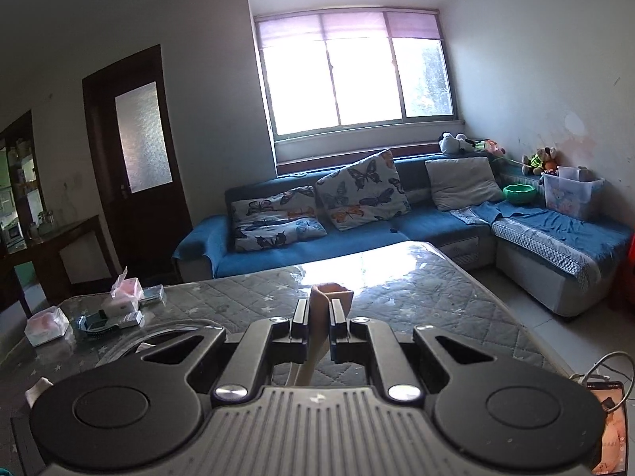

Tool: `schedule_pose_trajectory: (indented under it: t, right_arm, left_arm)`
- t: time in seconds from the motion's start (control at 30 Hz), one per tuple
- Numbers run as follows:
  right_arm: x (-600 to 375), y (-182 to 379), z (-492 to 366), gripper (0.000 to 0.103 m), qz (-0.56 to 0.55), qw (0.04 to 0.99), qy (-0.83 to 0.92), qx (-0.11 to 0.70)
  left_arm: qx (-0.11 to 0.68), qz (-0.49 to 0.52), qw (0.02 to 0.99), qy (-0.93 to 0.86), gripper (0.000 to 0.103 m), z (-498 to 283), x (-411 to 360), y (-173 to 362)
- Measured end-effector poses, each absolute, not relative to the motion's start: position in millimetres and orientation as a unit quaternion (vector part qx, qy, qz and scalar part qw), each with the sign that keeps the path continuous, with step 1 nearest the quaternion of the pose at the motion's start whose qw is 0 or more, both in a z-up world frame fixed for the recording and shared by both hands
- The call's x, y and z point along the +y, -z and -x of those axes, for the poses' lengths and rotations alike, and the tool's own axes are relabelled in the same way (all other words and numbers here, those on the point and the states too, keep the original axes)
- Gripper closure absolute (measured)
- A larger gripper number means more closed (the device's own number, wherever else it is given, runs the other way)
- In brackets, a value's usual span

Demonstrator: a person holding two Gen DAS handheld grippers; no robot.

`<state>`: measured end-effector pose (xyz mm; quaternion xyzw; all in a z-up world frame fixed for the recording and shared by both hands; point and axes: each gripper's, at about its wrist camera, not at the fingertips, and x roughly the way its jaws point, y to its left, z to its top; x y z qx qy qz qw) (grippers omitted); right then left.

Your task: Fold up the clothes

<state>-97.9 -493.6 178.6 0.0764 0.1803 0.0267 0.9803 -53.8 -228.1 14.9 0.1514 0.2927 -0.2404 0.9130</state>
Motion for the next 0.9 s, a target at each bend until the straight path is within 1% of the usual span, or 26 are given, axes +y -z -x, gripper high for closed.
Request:
schedule_pose_trajectory:
  t: [0.1,0.3,0.67,0.9]
  right_arm:
    - [-494,-176,99,0.095,-0.069,0.980,-0.015,0.185]
    - [-484,-178,98,0.095,-0.057,0.979,-0.027,0.192]
    - [-378,-184,74,0.095,-0.015,0.961,-0.183,0.207]
    - [-307,-149,51,0.095,-0.006,0.931,-0.262,0.254]
  left_arm:
    - [0.290,-0.151,0.914,0.241,0.003,55,-227,-16]
    - [0.275,-0.124,0.933,0.197,0.003,49,-181,-39]
    - [0.269,-0.060,0.958,0.080,0.003,58,-82,-53]
    - [0.276,-0.017,0.960,0.033,0.003,75,-43,-47]
